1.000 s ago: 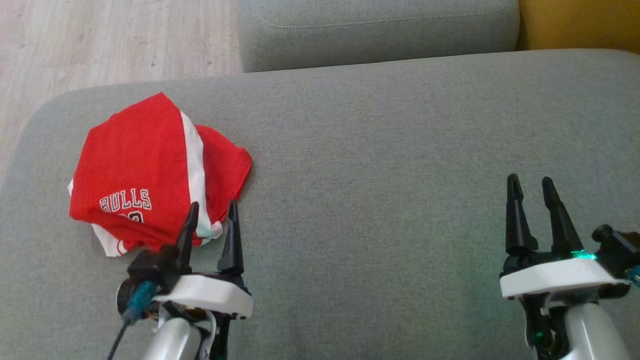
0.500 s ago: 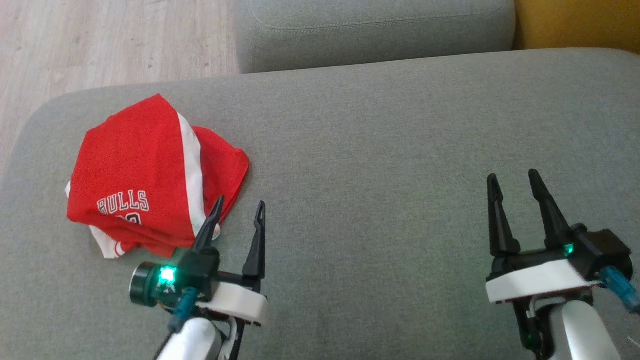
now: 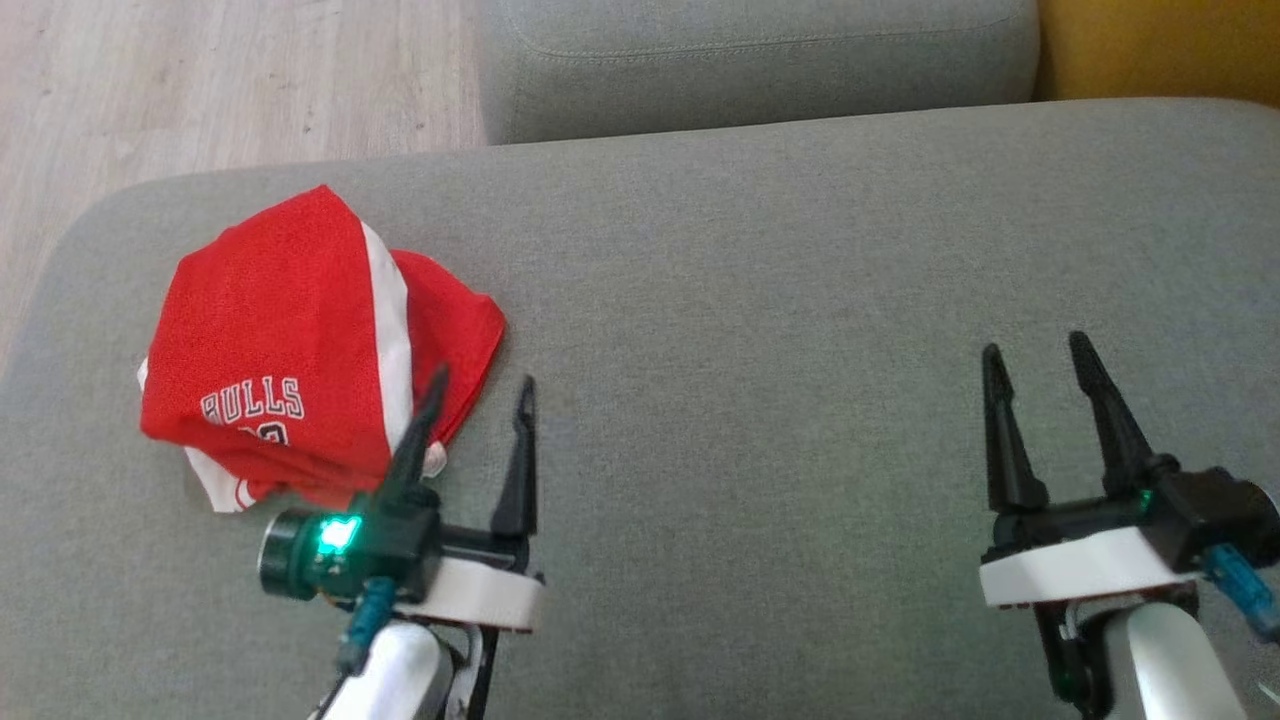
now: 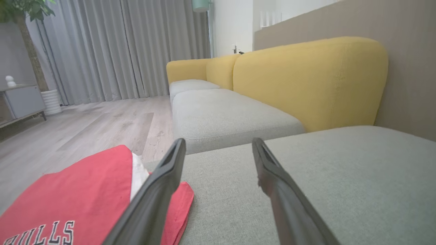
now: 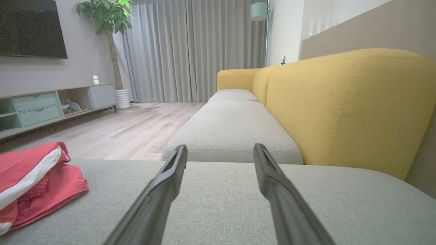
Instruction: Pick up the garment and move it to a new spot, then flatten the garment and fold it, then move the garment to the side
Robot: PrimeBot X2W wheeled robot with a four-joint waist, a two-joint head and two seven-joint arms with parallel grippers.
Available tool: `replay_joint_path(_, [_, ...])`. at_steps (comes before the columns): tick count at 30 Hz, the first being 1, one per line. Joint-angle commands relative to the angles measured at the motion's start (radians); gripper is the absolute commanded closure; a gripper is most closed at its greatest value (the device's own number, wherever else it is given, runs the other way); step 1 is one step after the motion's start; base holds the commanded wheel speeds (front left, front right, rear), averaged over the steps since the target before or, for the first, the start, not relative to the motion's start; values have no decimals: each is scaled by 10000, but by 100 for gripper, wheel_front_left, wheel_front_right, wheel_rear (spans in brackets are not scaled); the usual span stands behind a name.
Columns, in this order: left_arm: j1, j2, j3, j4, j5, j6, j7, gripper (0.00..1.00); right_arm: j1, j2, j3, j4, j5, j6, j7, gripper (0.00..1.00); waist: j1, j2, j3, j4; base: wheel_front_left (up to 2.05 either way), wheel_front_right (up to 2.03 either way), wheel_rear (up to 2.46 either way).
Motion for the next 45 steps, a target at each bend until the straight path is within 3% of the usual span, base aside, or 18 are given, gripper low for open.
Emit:
replay_joint_path(1, [-217, -80, 569, -472, -36, -3, -144, 0, -148, -76, 137, -283, 17, -7, -149, 0, -1, 0, 10, 17, 0, 0, 0])
replay_joint_path(8, [463, -719, 1742, -624, -336, -936, -349, 0, -23, -80, 146, 147, 729, -7, -356, 0, -1, 0, 32, 33, 0, 0, 0])
replay_joint_path(12, [679, -984, 2006, -144, -117, -1654, -466, 0, -20, -82, 202, 272, 234, -7, -474, 0, -1, 0, 21, 18, 0, 0, 0])
replay_joint_path(20, [767, -1358, 2630, 213, 357, -2250, -508, 0, 13, -83, 168, 454, 274, -7, -515, 0, -1, 0, -55, -19, 0, 0, 0])
replay_joint_path(28, [784, -1460, 2938, 378, 568, -2446, -508, 0, 41, -83, 275, 518, 429, -7, -515, 0, -1, 0, -85, 204, 0, 0, 0])
replay_joint_path(45, [1061, -1481, 3360, 638, 910, -2269, -508, 0, 286, -83, 1087, 610, 622, -7, -515, 0, -1, 0, -465, 1809, 0, 0, 0])
